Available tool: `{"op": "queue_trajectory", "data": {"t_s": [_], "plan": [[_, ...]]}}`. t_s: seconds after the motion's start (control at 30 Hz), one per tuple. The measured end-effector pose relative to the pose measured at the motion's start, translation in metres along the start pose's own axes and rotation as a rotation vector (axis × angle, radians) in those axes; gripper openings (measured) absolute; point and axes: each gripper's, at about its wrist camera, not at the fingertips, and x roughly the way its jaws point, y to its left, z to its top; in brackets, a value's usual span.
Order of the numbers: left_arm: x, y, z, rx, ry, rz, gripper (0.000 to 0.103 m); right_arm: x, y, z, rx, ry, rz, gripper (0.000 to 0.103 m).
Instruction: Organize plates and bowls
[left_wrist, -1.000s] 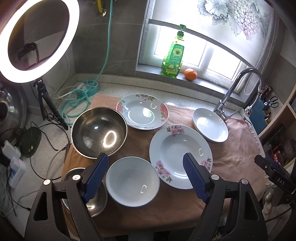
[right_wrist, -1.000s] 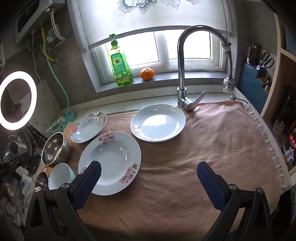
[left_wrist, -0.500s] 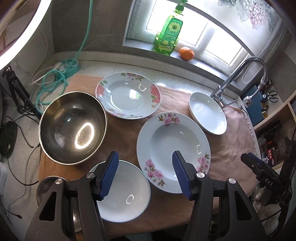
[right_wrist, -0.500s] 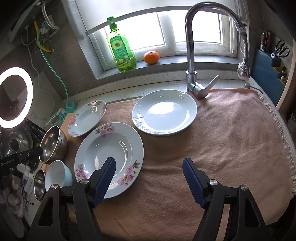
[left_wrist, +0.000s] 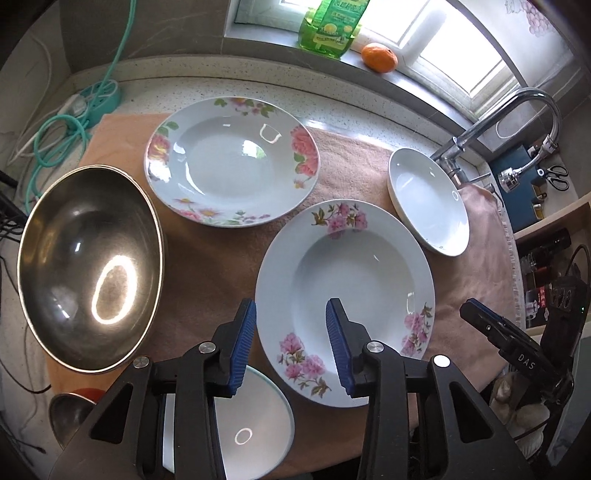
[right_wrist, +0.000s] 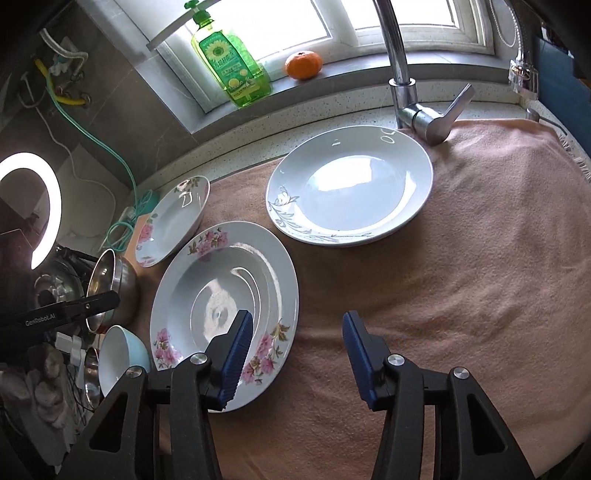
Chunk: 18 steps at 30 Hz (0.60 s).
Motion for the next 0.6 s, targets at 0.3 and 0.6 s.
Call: {"op": "queue_trajectory", "data": {"t_s": [0.3,0.6], "plan": [[0.022,0.011,0.009,-0.031,0.075,-0.005,0.031,0.025,-0.005,0.006,0.03,0.062,0.044,0.034],[0.033,0.021,0.012,-0.054,0.115,-0.016,0.027,0.042,-0.014,0.009,0.079,0.108,0.079,0.026]]}}
